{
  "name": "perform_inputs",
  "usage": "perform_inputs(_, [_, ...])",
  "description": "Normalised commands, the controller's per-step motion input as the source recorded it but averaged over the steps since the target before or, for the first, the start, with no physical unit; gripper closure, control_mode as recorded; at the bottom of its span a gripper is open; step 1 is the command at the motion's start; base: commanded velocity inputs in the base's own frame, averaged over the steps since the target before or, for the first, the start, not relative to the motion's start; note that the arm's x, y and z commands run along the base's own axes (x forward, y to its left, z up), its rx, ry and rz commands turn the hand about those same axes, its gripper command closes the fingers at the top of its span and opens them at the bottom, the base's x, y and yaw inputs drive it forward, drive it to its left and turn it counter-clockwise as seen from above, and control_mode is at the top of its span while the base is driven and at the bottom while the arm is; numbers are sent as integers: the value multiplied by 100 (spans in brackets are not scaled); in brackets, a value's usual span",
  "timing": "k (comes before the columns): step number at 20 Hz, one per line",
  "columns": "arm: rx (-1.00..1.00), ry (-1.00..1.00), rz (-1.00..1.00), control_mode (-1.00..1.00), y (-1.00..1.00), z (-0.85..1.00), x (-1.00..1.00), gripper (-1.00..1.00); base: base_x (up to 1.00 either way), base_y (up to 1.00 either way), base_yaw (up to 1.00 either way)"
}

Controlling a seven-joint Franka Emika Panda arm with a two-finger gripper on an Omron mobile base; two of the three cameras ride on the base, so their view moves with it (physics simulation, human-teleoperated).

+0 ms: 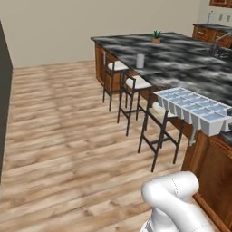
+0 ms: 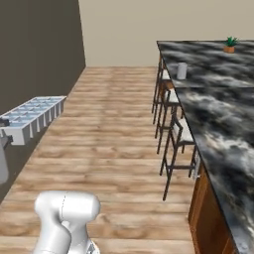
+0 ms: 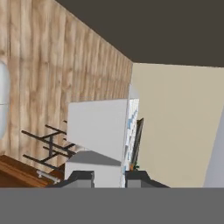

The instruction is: Open the freezer door, pick up the ice cube tray from the freezer, and place it on the dining counter.

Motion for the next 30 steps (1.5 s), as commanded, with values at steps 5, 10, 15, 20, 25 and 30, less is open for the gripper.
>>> perform_inputs(5, [0,0,0,100,0,0,0,100,90,0,-38])
perform_inputs(10, [0,0,0,100,0,0,0,100,80,0,-45])
perform_inputs(15, [0,0,0,100,0,0,0,100,73,0,-46])
perform_inputs(20, [0,0,0,100,0,0,0,100,69,0,-46])
perform_inputs(25, [0,0,0,100,0,0,0,100,65,0,-48])
perform_inputs(30, [0,0,0,100,0,0,0,100,66,0,-49])
